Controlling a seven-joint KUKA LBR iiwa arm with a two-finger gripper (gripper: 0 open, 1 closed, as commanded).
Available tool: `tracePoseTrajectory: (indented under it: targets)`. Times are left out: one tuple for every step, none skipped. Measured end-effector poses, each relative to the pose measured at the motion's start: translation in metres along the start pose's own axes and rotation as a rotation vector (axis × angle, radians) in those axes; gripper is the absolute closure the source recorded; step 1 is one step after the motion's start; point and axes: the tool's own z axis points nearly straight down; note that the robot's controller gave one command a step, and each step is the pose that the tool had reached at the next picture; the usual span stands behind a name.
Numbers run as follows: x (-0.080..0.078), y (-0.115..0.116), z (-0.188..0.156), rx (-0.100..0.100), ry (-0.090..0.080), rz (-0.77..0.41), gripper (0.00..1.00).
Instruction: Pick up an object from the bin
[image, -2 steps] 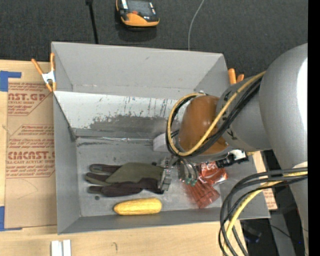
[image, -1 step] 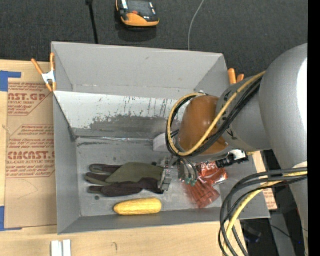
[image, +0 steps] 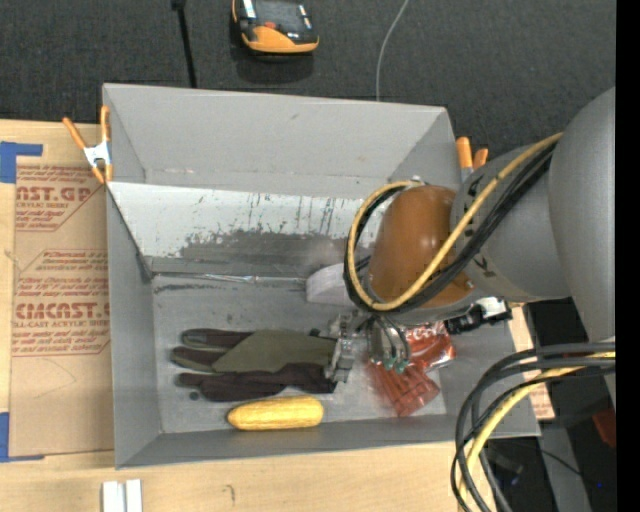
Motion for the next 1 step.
tracePoseTrajectory:
  targets:
    - [-0.0082,-0.0034,-0.0308,0.0,-0.002,-0.036,1.0]
